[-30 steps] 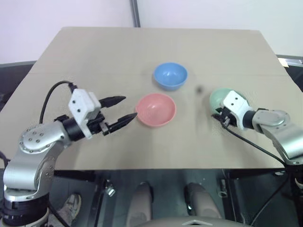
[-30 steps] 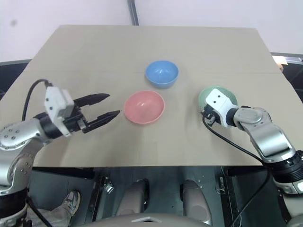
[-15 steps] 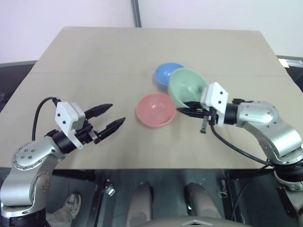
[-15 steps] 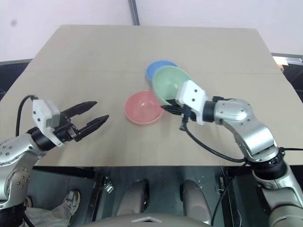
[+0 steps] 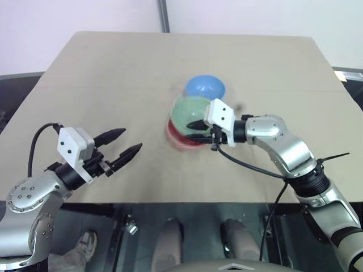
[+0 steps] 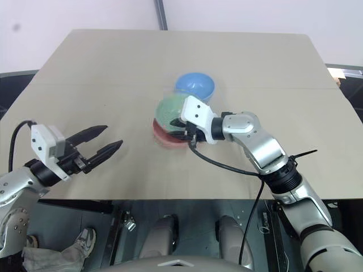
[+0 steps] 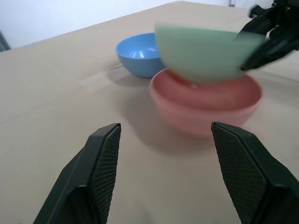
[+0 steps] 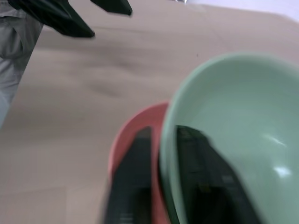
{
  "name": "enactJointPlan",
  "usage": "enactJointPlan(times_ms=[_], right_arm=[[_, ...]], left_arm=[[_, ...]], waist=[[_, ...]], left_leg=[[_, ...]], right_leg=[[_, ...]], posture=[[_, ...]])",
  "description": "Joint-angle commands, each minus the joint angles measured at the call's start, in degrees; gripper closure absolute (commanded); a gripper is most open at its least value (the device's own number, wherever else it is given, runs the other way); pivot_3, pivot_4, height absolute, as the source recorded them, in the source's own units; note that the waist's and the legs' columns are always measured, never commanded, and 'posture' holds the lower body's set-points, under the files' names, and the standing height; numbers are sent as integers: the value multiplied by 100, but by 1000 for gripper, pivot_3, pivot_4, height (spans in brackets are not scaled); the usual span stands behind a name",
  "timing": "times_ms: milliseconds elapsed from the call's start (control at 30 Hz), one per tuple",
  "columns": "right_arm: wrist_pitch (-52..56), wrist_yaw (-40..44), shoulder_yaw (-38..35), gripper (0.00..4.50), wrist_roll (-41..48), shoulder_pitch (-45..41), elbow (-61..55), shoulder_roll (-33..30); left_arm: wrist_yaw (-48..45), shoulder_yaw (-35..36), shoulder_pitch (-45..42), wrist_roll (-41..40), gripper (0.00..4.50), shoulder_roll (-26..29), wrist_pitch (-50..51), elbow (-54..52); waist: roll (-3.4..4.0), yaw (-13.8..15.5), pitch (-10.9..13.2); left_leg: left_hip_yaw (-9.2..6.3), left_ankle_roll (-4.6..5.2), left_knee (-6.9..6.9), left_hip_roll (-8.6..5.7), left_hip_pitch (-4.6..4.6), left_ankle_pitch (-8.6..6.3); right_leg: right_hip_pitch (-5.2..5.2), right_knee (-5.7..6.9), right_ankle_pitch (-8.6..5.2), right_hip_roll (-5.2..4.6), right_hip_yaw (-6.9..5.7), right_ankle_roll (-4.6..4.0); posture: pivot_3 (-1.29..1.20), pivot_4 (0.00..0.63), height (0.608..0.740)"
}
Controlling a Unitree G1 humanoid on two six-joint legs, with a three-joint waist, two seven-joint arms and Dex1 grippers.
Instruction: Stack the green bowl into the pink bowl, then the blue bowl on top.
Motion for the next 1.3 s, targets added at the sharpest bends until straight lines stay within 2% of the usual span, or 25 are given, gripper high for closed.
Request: enactJointPlan(times_ms=[33,67,167,267,367,500,600,767,1000,1300], right_arm=[[-285,233,-85,1482,35,-100,-305,17],[-318,277,-103,1141,71,-76,-375,24],[-185,294,-486,1141,458,-207,-468,184],[-278,75,-804,1141,402,-579,52,318],[-1312,-108,-714,1141,-370,-1029,1353,203],[-2457,-84,-737,1141,-859,-1608,3080,182],[-3752,-153,-558,1141,-1491,-2144,4578,85],[-4948,-19,-562,1141,-1864,-2695,6069,135],[-5746,706,-517,1141,-2077,-2973,6870,208],[-6025,270,-432,1141,-2661,-3301,7715,523]], left_arm=[[120,204,30,-89,1245,40,-67,-296],[143,195,33,-89,1245,31,-71,-305],[227,196,22,-105,1245,8,-77,-321],[326,206,-26,-115,1245,-13,-90,-306],[445,197,-77,-93,1245,-45,-124,-325],[583,299,-42,-96,1245,-67,-127,-417],[660,505,93,-252,1245,-84,-37,-573],[539,789,456,-542,1245,-79,-8,-782],[117,1273,835,-1048,1245,262,181,-745],[-399,1544,1104,-1389,1245,575,397,-669]], waist=[[0,-8,0],[0,-10,0],[0,-10,0],[2,-16,1],[0,-18,0],[-2,-11,-1],[5,-28,4],[6,-108,4],[11,-161,8],[15,-175,10]], left_leg=[[0,0,-1,0,1,0],[0,0,-2,1,2,0],[0,0,-2,1,4,0],[0,0,-1,1,4,0],[0,0,-1,0,9,0],[2,0,-1,0,7,0],[9,0,-6,0,3,0],[13,0,-35,1,3,0],[14,-1,-47,1,2,0],[14,-1,-45,1,7,0]], right_leg=[[0,1,0,1,0,0],[0,2,0,1,0,0],[0,3,0,1,0,0],[0,5,0,1,0,1],[1,6,0,1,0,0],[2,-1,0,1,0,-1],[-2,-7,1,-1,4,-1],[-6,-25,2,-2,6,-3],[-5,-41,2,-4,5,-3],[-5,-34,2,-4,6,-3]], posture=[[0,150,740],[0,150,740],[0,150,740],[0,150,740],[0,150,740],[0,150,740],[0,150,740],[0,150,740],[0,150,740],[0,150,740]])
